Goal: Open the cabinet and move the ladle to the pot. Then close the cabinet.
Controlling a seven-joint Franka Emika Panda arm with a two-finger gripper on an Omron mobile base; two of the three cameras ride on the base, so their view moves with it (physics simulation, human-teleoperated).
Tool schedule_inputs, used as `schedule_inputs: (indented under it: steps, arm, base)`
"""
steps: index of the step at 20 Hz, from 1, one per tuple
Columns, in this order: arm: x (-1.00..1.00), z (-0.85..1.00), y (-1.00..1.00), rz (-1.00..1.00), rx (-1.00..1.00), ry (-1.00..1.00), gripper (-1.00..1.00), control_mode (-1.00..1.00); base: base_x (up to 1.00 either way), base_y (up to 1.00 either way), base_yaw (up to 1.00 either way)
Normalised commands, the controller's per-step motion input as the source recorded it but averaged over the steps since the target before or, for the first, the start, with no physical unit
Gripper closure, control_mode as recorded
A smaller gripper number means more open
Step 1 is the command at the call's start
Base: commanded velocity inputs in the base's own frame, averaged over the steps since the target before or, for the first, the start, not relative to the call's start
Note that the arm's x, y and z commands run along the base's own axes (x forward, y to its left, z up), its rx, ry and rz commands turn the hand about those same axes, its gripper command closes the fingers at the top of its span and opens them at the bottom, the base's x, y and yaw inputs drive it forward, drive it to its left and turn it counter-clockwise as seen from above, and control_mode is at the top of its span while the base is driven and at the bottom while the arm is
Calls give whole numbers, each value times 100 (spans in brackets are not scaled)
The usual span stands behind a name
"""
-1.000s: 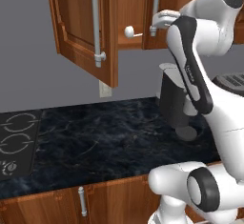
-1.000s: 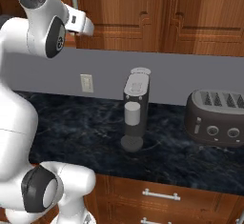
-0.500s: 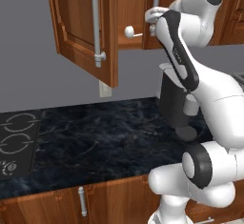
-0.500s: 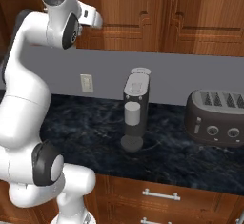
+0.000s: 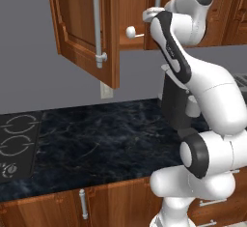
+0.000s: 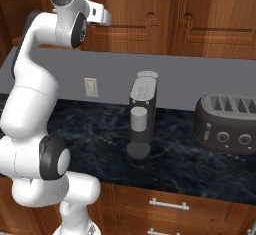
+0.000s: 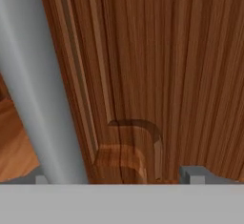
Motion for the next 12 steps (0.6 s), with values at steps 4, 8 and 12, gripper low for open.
schedule_inputs:
  steps: [4,8,12]
  arm:
    - [52,0,3,0,-5,0,-100,-100]
    - [50,0,10,0,-6,0,100,-100]
    - [48,0,-11,-4,-8,-1,100,-100]
  base:
    - [0,0,0]
    - [0,0,0]
    - [0,0,0]
